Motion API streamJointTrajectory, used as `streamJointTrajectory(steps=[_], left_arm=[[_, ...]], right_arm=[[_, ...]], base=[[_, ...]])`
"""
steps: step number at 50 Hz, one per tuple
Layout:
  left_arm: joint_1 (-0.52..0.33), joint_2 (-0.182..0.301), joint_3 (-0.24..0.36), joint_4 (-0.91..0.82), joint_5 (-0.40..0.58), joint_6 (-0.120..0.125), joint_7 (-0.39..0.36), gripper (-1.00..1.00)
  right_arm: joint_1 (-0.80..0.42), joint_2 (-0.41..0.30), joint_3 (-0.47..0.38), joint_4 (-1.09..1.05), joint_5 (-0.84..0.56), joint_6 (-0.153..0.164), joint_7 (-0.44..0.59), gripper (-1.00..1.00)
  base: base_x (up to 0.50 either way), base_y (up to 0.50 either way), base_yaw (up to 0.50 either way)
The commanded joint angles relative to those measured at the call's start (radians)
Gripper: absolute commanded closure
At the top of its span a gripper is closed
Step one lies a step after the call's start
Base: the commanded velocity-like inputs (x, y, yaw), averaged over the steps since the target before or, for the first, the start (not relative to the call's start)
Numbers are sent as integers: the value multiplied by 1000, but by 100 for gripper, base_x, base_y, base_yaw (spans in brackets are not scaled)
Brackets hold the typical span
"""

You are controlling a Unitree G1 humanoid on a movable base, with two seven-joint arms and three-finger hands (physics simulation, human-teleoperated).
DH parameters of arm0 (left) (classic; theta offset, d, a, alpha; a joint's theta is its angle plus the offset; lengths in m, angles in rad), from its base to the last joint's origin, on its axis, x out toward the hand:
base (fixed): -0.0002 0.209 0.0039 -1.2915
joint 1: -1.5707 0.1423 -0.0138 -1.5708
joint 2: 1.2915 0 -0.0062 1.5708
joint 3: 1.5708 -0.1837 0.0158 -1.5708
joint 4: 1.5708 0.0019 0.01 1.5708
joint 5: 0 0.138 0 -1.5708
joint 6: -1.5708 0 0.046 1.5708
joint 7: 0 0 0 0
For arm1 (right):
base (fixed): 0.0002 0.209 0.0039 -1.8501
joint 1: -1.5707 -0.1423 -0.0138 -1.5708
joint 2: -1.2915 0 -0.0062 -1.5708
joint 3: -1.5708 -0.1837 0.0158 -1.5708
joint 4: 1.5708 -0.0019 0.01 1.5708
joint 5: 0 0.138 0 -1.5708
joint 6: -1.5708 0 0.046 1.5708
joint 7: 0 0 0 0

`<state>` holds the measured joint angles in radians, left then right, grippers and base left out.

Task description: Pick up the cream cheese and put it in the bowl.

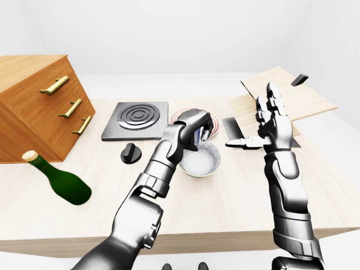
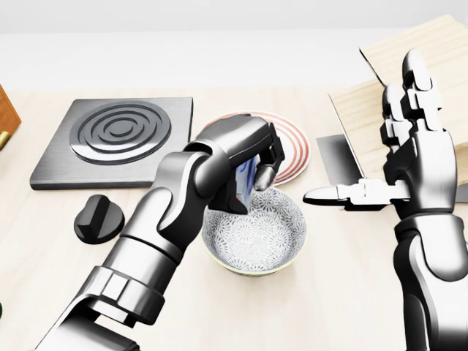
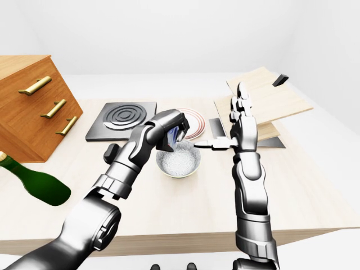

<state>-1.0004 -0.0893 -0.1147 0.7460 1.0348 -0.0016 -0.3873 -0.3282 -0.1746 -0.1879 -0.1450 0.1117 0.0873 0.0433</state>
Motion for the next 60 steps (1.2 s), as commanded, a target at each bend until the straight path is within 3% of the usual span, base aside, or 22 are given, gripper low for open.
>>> streamJointTrajectory(steps=[1, 21, 29, 51, 60], left_arm=[[-34, -22, -29, 72, -17, 2, -26, 100], [40, -32, -41, 63, 11, -18, -35, 100], [82, -46, -54, 26, 35, -14, -50, 100], [119, -65, -67, 8, 83, -14, -48, 100], [101, -62, -61, 47, 87, -25, -18, 100]], right_arm=[[12, -17, -29, -41, 34, 0, -10, -100], [8, -14, -15, -13, 31, 0, -15, -100], [6, -10, -9, -3, 26, 0, -14, -100], [6, -10, -11, 20, 26, 0, -10, -100], [3, -10, -9, 19, 27, 0, -13, -100]], base=[[0, 0, 0], [0, 0, 0], [0, 0, 0], [0, 0, 0], [0, 0, 0]])
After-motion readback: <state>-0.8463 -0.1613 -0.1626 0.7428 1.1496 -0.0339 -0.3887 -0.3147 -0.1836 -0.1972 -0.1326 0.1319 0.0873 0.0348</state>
